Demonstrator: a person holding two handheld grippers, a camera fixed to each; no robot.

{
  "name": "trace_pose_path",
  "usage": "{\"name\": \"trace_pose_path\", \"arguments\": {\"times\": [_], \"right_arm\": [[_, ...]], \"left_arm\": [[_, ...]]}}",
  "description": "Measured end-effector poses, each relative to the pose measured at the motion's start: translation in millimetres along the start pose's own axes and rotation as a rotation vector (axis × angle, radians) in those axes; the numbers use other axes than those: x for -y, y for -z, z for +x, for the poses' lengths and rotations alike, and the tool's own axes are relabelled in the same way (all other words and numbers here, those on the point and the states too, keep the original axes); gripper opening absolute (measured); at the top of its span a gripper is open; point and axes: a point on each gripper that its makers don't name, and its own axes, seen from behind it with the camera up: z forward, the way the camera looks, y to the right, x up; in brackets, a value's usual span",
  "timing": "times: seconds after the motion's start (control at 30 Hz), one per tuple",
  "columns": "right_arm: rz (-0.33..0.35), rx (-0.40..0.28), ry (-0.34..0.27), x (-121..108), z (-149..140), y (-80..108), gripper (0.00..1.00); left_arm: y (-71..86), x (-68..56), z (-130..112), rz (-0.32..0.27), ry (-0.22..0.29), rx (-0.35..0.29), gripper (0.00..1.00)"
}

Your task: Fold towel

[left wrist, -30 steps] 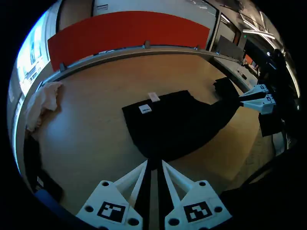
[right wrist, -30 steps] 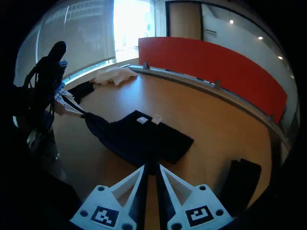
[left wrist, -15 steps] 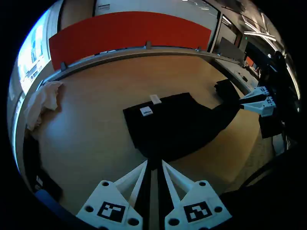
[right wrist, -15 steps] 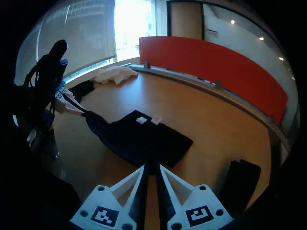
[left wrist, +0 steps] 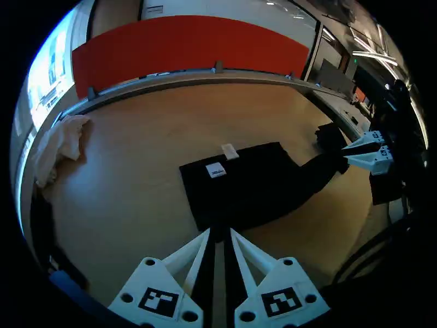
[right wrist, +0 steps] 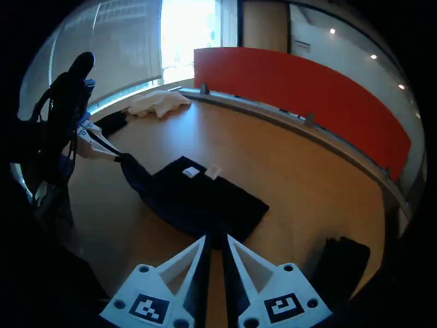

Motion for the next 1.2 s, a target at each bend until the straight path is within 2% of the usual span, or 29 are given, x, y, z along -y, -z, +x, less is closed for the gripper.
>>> {"name": "trace_pose_path", "arguments": {"times": [0.37, 0.87, 1.2], "right_arm": [[-0.013, 0.016, -0.023, -23.1, 8.4, -34.8, 0.13], [-0.016, 0.076, -0.061, -41.6, -10.7, -70.9, 0.13], [-0.022, 0.101, -0.087, -53.8, -16.9, -99.3, 0.13]], "left_arm": [[-33.3, 18.7, 15.6, 0.015, -0.008, 0.009, 0.10], [-74.9, 31.0, 14.1, 0.004, -0.023, 0.051, 0.10], [-104.7, 43.4, 19.5, 0.024, -0.027, 0.059, 0.12]]}}
